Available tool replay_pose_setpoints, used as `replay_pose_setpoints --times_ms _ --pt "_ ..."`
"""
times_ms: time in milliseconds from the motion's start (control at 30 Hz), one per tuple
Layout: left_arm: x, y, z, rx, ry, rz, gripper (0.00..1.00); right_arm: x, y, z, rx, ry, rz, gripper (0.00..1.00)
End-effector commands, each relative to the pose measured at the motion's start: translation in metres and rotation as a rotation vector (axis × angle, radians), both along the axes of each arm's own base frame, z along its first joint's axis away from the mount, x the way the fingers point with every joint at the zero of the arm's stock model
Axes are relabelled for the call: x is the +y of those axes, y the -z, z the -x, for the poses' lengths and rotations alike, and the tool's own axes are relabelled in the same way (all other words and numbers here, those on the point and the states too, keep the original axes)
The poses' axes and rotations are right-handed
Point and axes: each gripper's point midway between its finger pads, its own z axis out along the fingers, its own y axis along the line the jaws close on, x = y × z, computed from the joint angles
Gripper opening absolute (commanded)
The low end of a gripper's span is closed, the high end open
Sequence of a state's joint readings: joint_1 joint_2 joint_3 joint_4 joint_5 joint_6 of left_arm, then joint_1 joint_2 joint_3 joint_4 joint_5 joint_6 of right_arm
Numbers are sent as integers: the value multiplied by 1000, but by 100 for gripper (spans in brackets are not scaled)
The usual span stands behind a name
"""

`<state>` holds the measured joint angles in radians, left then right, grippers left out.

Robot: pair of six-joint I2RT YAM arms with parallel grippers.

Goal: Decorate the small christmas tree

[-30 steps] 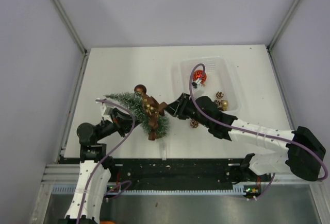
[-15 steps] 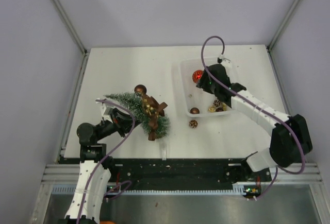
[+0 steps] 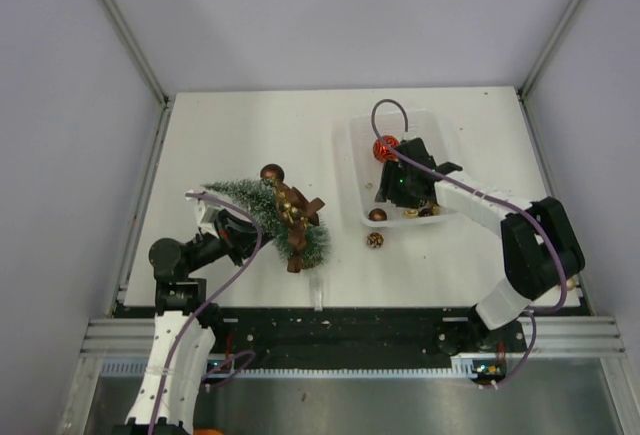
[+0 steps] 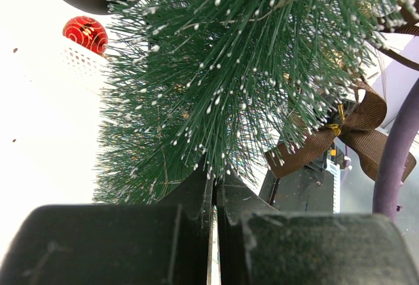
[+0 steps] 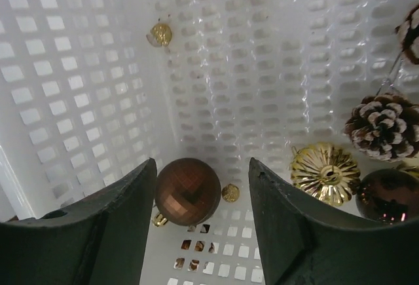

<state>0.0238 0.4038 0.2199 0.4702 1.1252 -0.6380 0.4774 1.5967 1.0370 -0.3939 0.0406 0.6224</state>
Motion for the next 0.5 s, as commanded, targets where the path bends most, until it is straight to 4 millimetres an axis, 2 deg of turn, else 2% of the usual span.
replay_pose_setpoints --times_ms 0,167,400,467 --pt "1 -6 -3 -54 -17 1 0 14 2 17 47 -90 -63 57" --pt "1 -7 -2 -54 -15 2 0 25 18 27 125 -146 -99 56" --pt "1 -8 -1 -61 -14 0 0 32 27 33 174 -180 -125 54" --pt "1 -8 -1 -63 -14 -1 0 31 31 33 181 -176 -117 45"
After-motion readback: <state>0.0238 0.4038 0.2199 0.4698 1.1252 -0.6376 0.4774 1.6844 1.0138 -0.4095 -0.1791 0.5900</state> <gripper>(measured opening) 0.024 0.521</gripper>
